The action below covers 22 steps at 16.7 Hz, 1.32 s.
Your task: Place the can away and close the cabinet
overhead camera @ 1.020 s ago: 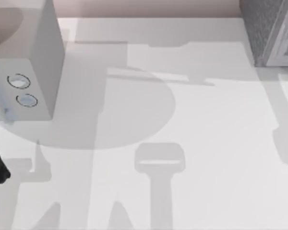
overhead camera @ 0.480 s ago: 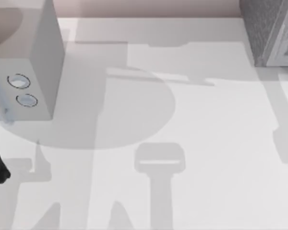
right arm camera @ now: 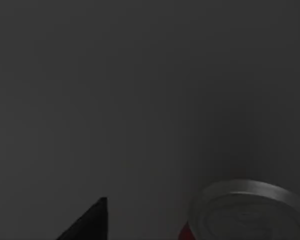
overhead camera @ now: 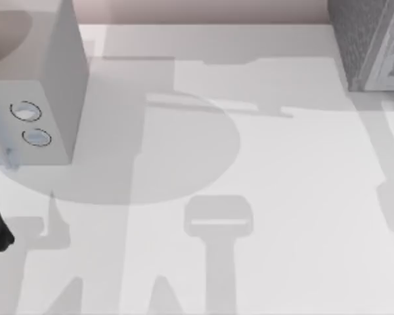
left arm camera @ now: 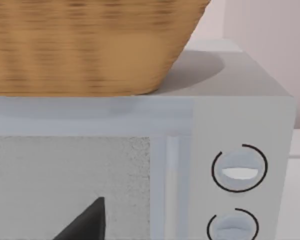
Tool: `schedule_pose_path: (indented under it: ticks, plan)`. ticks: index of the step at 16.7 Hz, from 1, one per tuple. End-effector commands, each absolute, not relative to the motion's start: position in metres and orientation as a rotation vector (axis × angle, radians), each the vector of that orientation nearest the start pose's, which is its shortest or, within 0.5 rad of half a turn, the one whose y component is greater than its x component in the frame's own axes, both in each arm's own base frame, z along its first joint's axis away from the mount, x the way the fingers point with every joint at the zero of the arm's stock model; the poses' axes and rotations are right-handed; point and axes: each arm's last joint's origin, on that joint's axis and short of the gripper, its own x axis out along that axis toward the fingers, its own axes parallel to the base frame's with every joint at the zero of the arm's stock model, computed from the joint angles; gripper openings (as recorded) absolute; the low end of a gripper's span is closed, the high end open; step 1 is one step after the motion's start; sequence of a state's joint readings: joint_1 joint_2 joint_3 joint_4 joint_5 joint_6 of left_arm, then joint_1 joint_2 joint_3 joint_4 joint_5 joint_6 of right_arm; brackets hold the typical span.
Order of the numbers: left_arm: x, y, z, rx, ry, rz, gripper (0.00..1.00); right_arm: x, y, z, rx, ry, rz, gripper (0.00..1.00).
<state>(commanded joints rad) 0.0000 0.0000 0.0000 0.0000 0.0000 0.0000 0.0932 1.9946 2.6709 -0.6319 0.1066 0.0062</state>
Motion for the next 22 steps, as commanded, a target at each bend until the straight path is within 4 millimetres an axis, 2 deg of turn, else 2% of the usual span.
schedule_pose_path:
  ticks: [2,5,7,9,12,16,19,22]
  plan:
    - [0.106,-0.001,0.16,0.0,0.0,0.0,1.0,0.359,0.038,0.559,-0.012,-0.087,0.02,1.0]
    - [0.106,-0.001,0.16,0.0,0.0,0.0,1.0,0.305,0.031,0.574,-0.027,-0.151,0.037,1.0]
    - [0.106,-0.001,0.16,0.0,0.0,0.0,1.0,0.266,0.026,0.57,-0.038,-0.177,0.047,1.0]
    - [0.106,-0.001,0.16,0.0,0.0,0.0,1.0,0.228,0.021,0.549,-0.047,-0.178,0.055,1.0]
    - [0.106,-0.001,0.16,0.0,0.0,0.0,1.0,0.181,0.014,0.488,-0.055,-0.14,0.06,1.0]
    - [0.106,-0.001,0.16,0.0,0.0,0.0,1.0,0.137,0.006,0.371,-0.051,-0.062,0.053,1.0]
    - [0.106,-0.001,0.16,0.0,0.0,0.0,1.0,0.116,0.003,0.287,-0.038,-0.027,0.039,1.0]
    - [0.106,-0.001,0.16,0.0,0.0,0.0,1.0,0.107,0.001,0.222,-0.022,-0.015,0.022,1.0]
